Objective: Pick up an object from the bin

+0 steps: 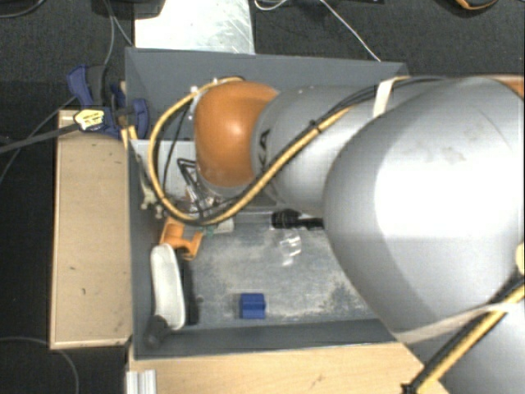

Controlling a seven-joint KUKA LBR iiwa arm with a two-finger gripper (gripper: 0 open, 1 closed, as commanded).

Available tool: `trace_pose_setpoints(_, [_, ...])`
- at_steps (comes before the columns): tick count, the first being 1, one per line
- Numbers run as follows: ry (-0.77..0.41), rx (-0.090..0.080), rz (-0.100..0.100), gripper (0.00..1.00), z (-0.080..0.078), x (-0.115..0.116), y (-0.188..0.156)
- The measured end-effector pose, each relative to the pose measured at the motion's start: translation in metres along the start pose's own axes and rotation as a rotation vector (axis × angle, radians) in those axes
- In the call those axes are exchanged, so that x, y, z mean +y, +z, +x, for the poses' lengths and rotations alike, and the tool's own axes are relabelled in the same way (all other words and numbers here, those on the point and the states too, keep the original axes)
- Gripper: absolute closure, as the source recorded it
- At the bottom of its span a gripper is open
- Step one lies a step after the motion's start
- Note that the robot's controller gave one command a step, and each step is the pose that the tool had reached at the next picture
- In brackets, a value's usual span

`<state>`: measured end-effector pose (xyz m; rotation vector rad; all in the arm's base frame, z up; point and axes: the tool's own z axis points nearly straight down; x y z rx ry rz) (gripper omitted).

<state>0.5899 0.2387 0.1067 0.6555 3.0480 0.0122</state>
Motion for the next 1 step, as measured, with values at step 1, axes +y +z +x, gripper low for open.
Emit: trace_pose_setpoints(1, [-0.002,0.000,0.001,1.00,0.0003,0.0001,-0.0067])
